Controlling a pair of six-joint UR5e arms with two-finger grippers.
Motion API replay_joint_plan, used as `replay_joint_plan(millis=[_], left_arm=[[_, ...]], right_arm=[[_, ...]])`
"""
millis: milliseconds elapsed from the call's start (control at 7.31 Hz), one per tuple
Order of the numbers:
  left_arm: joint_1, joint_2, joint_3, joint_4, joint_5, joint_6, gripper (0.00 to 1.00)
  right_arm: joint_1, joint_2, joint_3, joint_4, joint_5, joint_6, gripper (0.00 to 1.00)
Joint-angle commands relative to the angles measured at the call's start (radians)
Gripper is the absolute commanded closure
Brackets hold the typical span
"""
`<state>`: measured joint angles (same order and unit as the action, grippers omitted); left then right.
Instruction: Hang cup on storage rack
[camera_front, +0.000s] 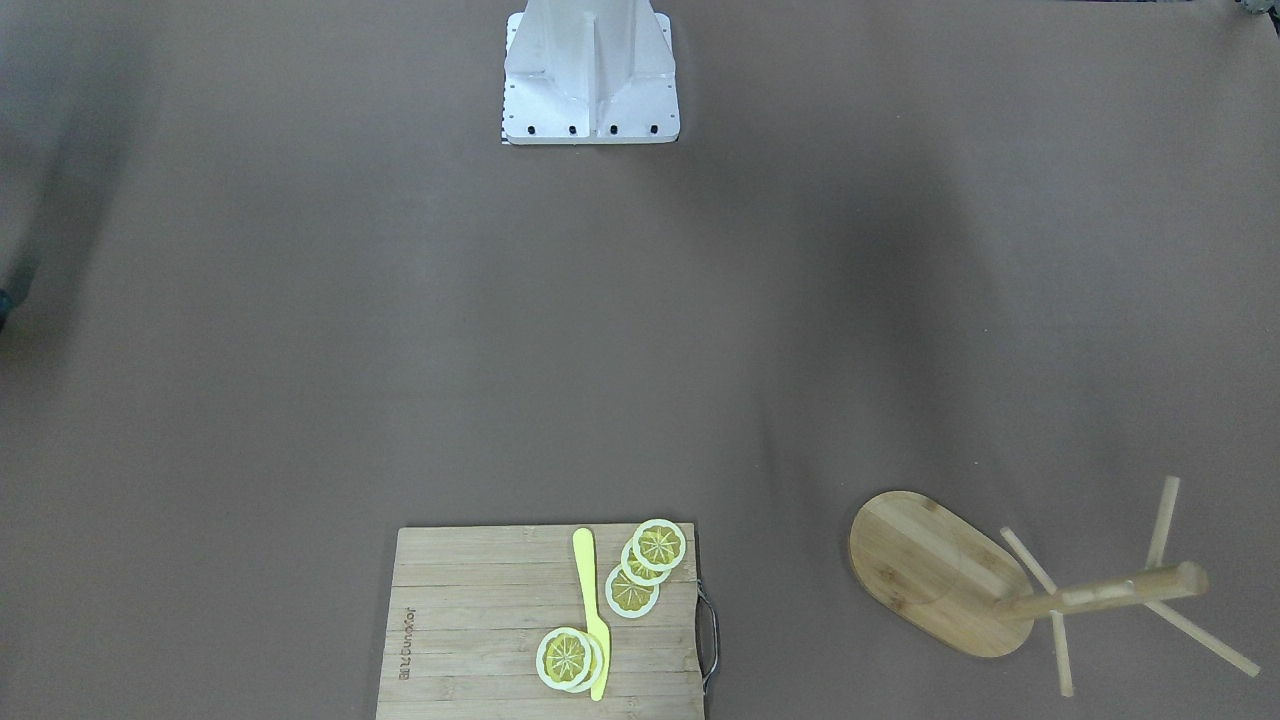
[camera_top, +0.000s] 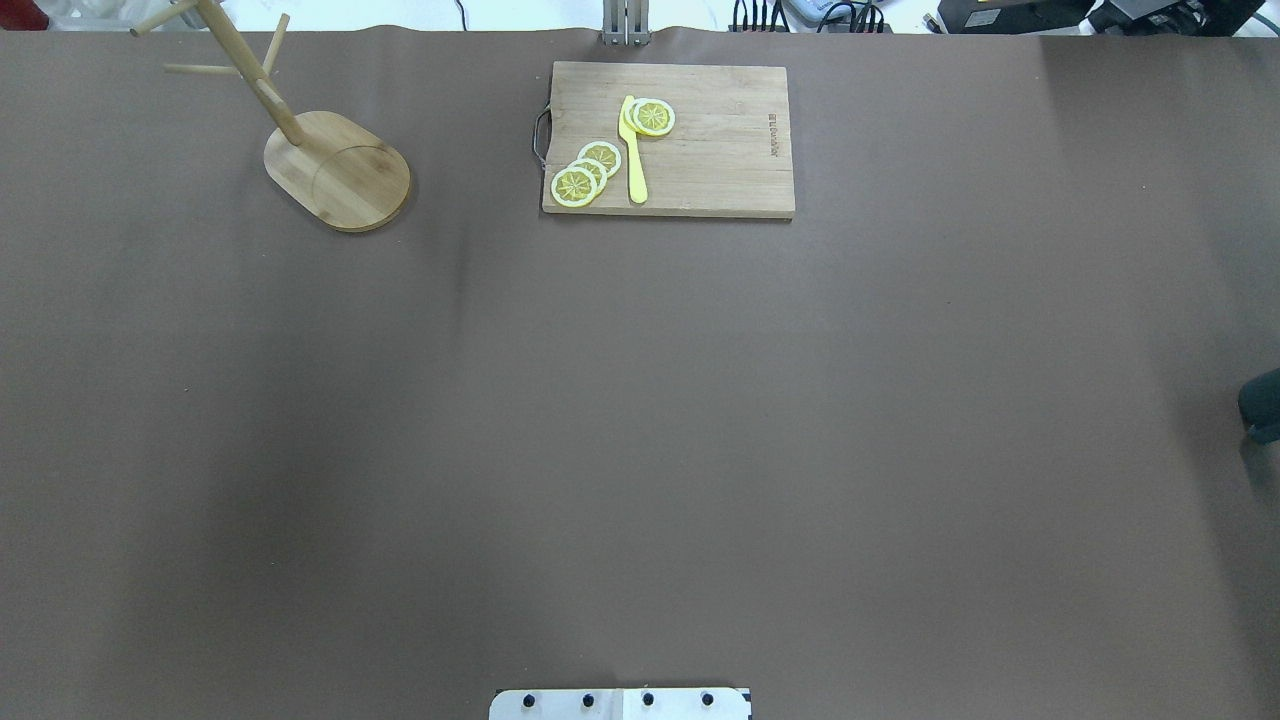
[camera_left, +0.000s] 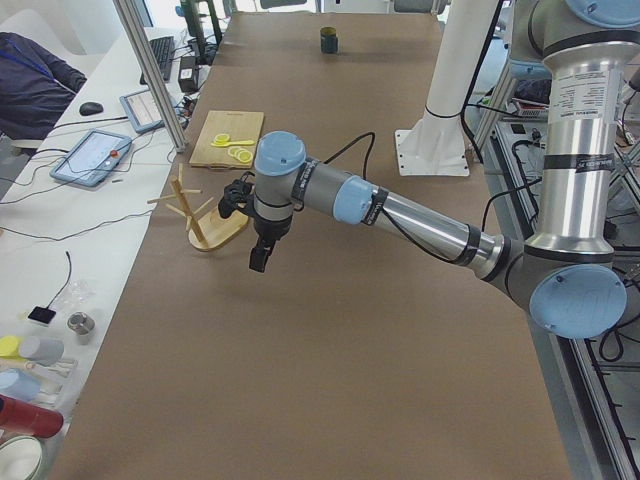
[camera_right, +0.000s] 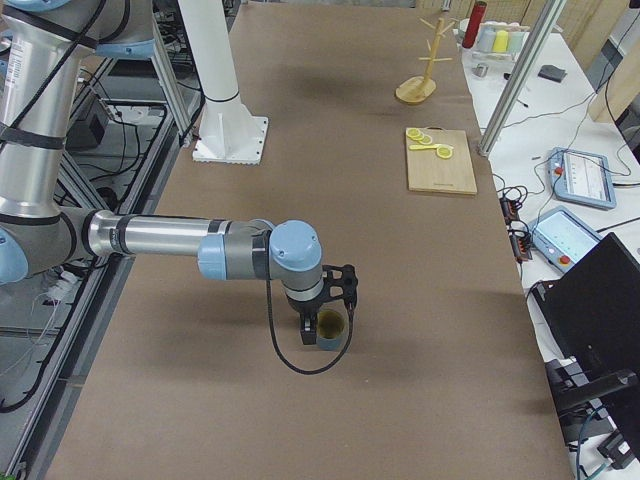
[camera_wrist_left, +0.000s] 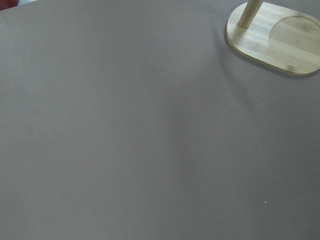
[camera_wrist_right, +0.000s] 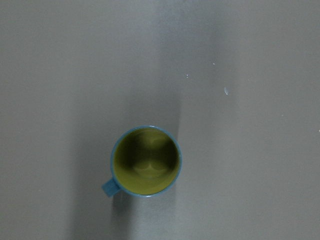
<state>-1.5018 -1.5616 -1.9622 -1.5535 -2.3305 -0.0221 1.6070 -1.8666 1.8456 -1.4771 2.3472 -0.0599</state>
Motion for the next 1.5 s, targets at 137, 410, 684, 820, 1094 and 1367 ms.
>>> replay_joint_plan(millis=[137,410,684,820,1094,1367], left_arm=[[-0.002,0.018,-0.009,-0.08,0.0,-0.005,0.01],[-0.002,0.029,-0.01,-0.1,0.0,-0.007,0.01],[-0.002,0.034,-0.01,-0.112,-0.001,-0.006,0.01],[-0.002,0.035,-0.01,-0.112,-0.001,-0.006,0.01],[-0.002,0.035,-0.01,-0.114,-0.001,-0.007,0.01],[-0.003,0.035,-0.012,-0.112,-0.001,-0.007,0.01]], right_arm=[[-0.125,0.029,-0.123,0.255,-0.054,0.267,0.0],[-0.163,0.033,-0.24,0.419,-0.062,0.34,0.03],[-0.196,0.047,-0.319,0.549,-0.062,0.397,0.11],[-0.2,0.061,-0.321,0.549,-0.06,0.432,0.33],[-0.219,0.07,-0.328,0.552,-0.059,0.448,0.39],[-0.222,0.07,-0.332,0.554,-0.052,0.449,0.67]])
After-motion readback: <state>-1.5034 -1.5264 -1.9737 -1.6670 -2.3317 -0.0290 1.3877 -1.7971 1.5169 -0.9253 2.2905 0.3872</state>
